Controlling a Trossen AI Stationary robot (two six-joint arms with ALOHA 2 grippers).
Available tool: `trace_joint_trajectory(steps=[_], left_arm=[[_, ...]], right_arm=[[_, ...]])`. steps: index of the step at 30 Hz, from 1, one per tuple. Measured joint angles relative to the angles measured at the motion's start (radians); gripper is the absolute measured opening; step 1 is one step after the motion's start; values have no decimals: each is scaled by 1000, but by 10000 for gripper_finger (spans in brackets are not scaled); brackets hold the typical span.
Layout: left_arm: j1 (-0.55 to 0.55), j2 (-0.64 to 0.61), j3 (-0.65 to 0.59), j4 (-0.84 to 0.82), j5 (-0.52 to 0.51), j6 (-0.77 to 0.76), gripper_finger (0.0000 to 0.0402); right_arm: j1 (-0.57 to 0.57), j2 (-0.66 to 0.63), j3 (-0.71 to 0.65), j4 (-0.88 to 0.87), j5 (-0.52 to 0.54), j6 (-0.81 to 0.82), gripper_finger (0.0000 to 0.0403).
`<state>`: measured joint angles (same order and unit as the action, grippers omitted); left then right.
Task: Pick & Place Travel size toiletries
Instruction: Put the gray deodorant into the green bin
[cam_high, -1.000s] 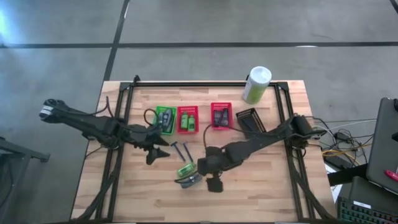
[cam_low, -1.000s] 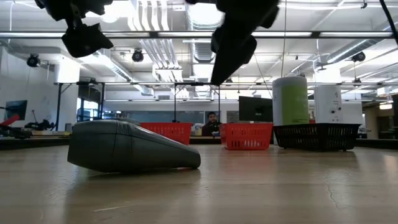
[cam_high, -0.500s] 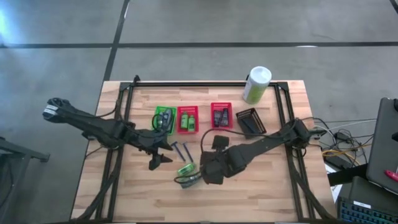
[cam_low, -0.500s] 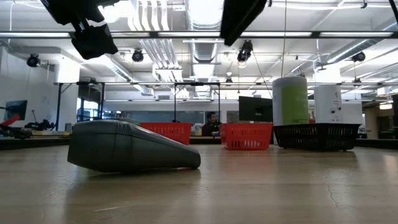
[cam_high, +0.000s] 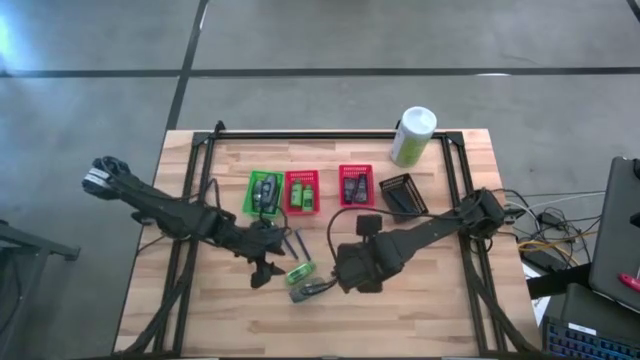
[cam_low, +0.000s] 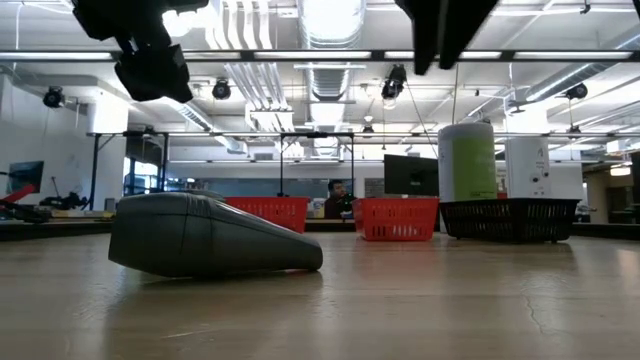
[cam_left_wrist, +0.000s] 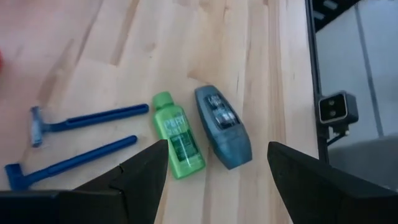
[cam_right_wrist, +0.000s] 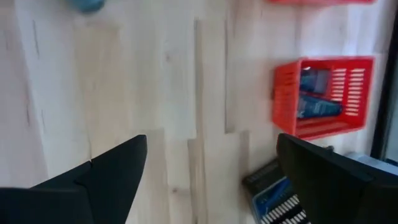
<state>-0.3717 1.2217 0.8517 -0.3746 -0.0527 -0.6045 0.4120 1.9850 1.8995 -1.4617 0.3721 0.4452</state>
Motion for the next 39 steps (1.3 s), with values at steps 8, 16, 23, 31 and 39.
trace_joint_trajectory(steps=[8,16,23,31,39], left_arm=[[-72,142,101,-2,-1,41,280],[-90,320,233,-14,-1,-24,280],[-90,497,392,-148,-1,-207,280],[-78,682,717,-529,-7,-278,280],[-18,735,1019,-693,-18,-297,280]], right_arm=[[4,-218,-288,169,-25,19,333],[4,-535,-596,364,-32,75,314],[4,-731,-783,413,-32,127,299],[4,-865,-899,451,-33,117,284],[2,-930,-892,450,-33,51,269]])
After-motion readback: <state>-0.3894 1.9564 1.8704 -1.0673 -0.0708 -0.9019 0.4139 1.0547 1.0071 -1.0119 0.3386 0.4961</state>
